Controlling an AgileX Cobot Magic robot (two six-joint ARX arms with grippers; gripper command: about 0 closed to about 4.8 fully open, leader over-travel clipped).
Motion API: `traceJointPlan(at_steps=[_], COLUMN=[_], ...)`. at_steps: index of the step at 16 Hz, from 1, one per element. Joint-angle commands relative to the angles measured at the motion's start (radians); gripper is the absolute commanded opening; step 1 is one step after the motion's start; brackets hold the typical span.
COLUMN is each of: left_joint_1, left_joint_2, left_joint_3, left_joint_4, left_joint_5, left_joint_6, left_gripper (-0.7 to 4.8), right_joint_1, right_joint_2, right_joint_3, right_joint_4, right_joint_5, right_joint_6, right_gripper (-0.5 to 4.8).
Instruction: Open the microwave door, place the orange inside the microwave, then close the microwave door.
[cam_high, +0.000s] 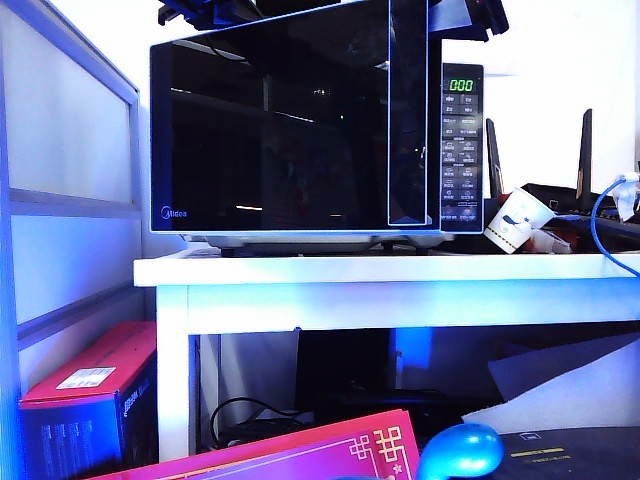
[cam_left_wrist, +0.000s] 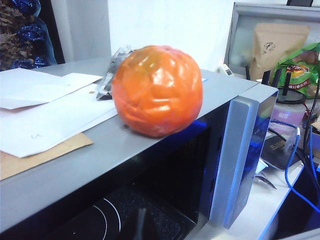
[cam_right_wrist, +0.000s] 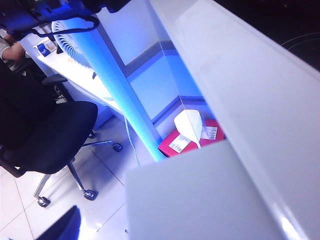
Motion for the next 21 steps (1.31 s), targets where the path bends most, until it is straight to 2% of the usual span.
traceJointPlan(at_steps=[1, 3, 6, 11, 14, 19, 21], left_joint_1=[-0.002, -0.002, -0.002, -0.002, -0.002, -0.002, -0.002], left_joint_2=[0.015, 0.015, 0.015, 0.025, 0.030, 0.032, 0.032], left_joint_3=[-0.006, -0.006, -0.006, -0.007, -0.007, -0.007, -0.006], left_joint_4=[-0.042, -0.039, -0.037, -0.056, -0.061, -0.060, -0.053], left_joint_5=[-0.002, -0.002, -0.003, -0.002, -0.002, -0.002, 0.001], left_joint_6=[-0.004, -0.004, -0.003, -0.004, -0.003, -0.003, -0.003], left_gripper=[-0.05, -0.05, -0.05, -0.05, -0.05, -0.05, -0.05], right_joint_1=[0.004, -0.002, -0.022, -0.062, -0.068, -0.068, -0.068], right_joint_2=[-0.072, -0.076, -0.095, -0.109, -0.108, -0.099, -0.074], right_joint_3=[0.061, 0.061, 0.061, 0.061, 0.061, 0.061, 0.061], right_joint_4=[0.249, 0.201, 0.092, 0.071, 0.064, 0.069, 0.078], right_joint_5=[-0.145, -0.122, -0.052, -0.040, 0.095, 0.426, 0.484], right_joint_6=[-0.047, -0.094, -0.231, -0.233, -0.258, -0.297, -0.301], right_gripper=[3.15, 3.15, 3.15, 3.15, 3.14, 3.14, 3.14])
